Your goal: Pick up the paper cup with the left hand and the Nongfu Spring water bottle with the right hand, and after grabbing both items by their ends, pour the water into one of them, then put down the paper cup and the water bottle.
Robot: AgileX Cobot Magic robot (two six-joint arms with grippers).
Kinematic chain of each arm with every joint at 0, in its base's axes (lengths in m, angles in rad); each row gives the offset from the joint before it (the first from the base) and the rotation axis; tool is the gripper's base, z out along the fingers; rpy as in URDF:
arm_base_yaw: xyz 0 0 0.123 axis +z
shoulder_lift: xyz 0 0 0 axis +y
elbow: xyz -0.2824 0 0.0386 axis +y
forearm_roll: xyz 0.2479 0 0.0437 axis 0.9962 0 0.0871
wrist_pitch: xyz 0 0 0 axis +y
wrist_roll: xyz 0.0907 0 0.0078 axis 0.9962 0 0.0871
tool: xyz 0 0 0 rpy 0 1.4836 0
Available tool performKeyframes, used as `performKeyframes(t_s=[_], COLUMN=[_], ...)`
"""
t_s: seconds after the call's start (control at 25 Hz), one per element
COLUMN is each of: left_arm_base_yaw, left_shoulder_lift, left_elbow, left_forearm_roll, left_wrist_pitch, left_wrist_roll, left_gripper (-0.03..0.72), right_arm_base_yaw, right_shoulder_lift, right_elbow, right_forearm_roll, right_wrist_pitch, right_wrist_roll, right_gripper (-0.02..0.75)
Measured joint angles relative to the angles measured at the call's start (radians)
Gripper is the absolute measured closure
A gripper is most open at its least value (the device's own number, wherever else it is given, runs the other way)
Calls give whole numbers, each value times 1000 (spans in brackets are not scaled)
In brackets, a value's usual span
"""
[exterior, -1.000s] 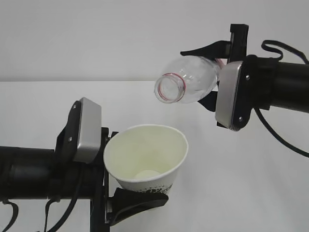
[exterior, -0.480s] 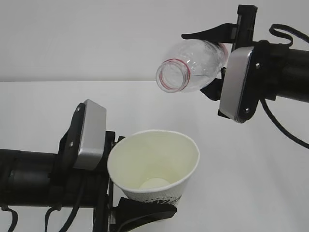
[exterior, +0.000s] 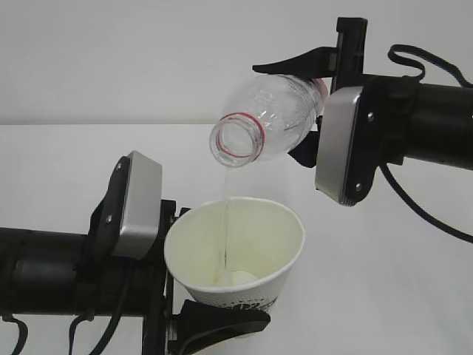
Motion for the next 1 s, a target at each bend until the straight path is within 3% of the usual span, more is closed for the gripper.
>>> performKeyframes(t_s=[1.0], left_arm_base_yaw=[0], left_shoulder_lift=[0], left_elbow=[0], left_forearm_roll=[101], left_wrist_pitch=[-34], left_wrist_roll=[0], left_gripper=[143], right_arm_base_yaw=[0], right_shoulder_lift=[0], right_elbow=[0], right_forearm_roll=[2], right_wrist_pitch=[29], right_wrist_roll=[-53], right_gripper=[263])
